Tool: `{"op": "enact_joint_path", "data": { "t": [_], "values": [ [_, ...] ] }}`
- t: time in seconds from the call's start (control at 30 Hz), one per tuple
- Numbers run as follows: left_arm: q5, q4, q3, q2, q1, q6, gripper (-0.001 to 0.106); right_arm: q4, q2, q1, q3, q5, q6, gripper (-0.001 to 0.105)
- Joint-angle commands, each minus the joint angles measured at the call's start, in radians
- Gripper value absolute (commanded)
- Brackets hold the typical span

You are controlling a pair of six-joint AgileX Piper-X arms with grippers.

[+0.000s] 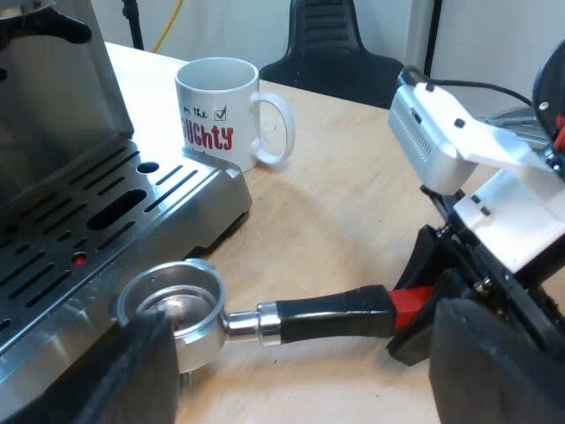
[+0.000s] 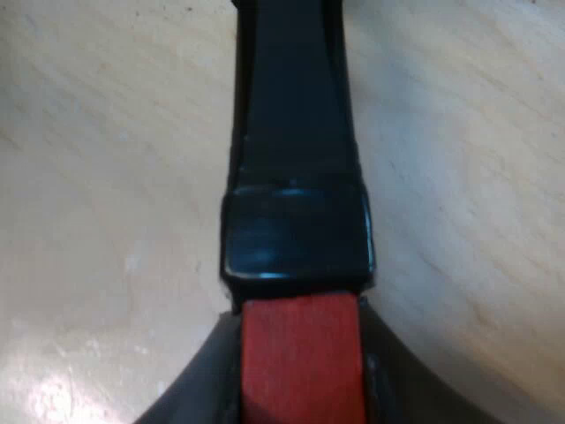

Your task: Grind coffee beans and then tamp

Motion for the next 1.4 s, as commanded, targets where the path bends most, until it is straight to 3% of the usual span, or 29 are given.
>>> {"op": "enact_joint_path", "data": {
  "t": [0.03,0.73,0.8,0.97,1.03,1.27,1.4],
  "values": [
    [0.008,-0.011,-0.002,-0.007,-0.005,-0.012,0.062,-0.087,0.024,-0.002,-0.011,0.015,-0.011,0.0],
    [0.008,-0.011,-0.002,-0.007,-0.005,-0.012,0.062,-0.15,0.144,-0.002,-0.011,0.015,0.009,0.0],
    [0.008,-0.011,-0.002,-0.007,-0.005,-0.012,0.062,-0.146,0.143,-0.002,-0.011,0.015,0.009,0.007],
    [0.008,-0.011,-0.002,-0.007,-0.005,-0.012,0.062,-0.086,0.143,-0.002,-0.011,0.015,0.011,0.044],
    [0.008,-0.011,-0.002,-0.007,-0.005,-0.012,0.062,-0.058,0.143,0.001,-0.011,0.015,0.011,0.05],
    [0.008,-0.011,-0.002,-0.007,-0.005,-0.012,0.062,-0.015,0.143,0.001,-0.014,0.015,0.075,0.051],
    [0.008,-0.011,-0.002,-0.007,-0.005,-0.012,0.062,0.005,0.132,0.001,-0.033,0.013,0.077,0.051]
  ]
}}
